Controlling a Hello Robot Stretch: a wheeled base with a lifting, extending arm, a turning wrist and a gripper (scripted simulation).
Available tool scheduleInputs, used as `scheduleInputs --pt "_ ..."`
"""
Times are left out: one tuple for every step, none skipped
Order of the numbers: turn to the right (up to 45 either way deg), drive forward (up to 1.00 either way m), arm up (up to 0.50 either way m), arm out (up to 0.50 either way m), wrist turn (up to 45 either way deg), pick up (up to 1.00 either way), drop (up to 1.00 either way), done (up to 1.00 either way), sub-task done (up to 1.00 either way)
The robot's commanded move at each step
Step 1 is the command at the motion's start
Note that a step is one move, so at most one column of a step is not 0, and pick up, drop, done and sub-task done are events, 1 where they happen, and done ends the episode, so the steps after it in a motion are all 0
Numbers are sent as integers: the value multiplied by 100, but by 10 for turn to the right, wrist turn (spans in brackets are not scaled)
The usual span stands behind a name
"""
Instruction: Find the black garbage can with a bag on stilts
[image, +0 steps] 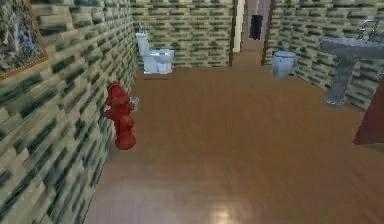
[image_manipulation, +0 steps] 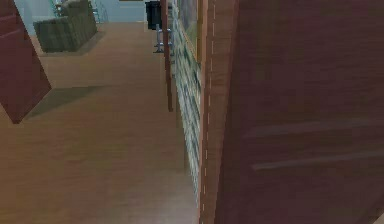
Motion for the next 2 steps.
scheduleInputs --pt "-60 0 0 0 0 0 0 0 0" --pt "0 45 0 0 0 0 0 0 0"
